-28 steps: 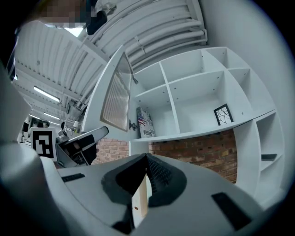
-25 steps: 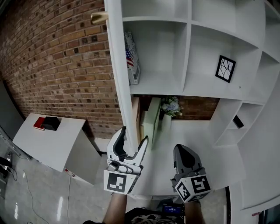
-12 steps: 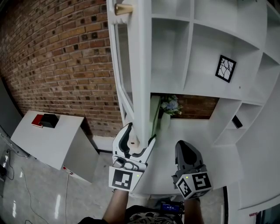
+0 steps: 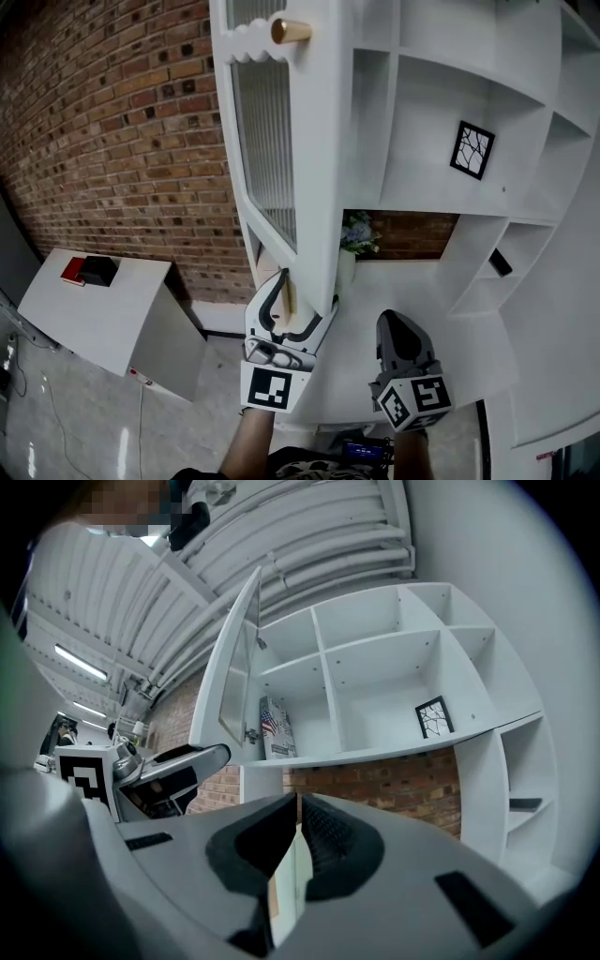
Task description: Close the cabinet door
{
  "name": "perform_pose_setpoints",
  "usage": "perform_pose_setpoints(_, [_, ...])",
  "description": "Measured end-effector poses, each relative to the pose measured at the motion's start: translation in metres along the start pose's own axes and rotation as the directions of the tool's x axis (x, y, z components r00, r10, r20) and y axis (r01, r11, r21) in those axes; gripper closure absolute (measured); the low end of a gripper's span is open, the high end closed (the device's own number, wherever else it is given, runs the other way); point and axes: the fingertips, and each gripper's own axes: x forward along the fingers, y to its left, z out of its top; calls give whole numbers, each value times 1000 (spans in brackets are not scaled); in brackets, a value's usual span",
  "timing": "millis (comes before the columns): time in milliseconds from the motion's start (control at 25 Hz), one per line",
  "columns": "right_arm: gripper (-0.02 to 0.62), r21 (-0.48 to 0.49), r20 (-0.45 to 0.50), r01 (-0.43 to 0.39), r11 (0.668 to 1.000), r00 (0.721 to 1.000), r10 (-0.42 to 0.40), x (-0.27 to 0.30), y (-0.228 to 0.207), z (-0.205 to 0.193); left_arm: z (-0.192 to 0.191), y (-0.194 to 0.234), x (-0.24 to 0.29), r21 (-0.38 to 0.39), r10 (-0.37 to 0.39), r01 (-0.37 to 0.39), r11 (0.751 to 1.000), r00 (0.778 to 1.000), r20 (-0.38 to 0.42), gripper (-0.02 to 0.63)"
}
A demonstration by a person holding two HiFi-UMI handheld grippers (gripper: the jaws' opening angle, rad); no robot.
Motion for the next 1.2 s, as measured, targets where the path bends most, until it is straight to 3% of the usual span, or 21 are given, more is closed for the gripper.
perform_pose_setpoints(360, [587, 19, 6, 74, 997, 997, -74, -11, -43, -3, -9, -18, 42, 72, -5, 8, 997, 999, -37, 293])
perform_pose_setpoints(880, [587, 18, -33, 136, 991, 990, -135, -3, -95, -16, -28, -23, 96, 70, 24, -20, 997, 997, -67, 293])
perform_pose_setpoints(1000, [587, 11, -49, 141, 990, 989, -140, 0, -102, -20, -30, -22, 104, 11, 18, -18, 1000, 999, -43, 293])
perform_pose_setpoints(1120, [587, 14, -61, 146, 989, 988, -145, 3, -105, -23, -30, -11, 108, -181, 53, -54, 982, 999, -7, 302])
perform_pose_setpoints(1200, [587, 9, -71, 147, 989, 987, -146, 4, -108, -26, -32, -4, 110, -209, 75, -72, 975, 997, 5, 351])
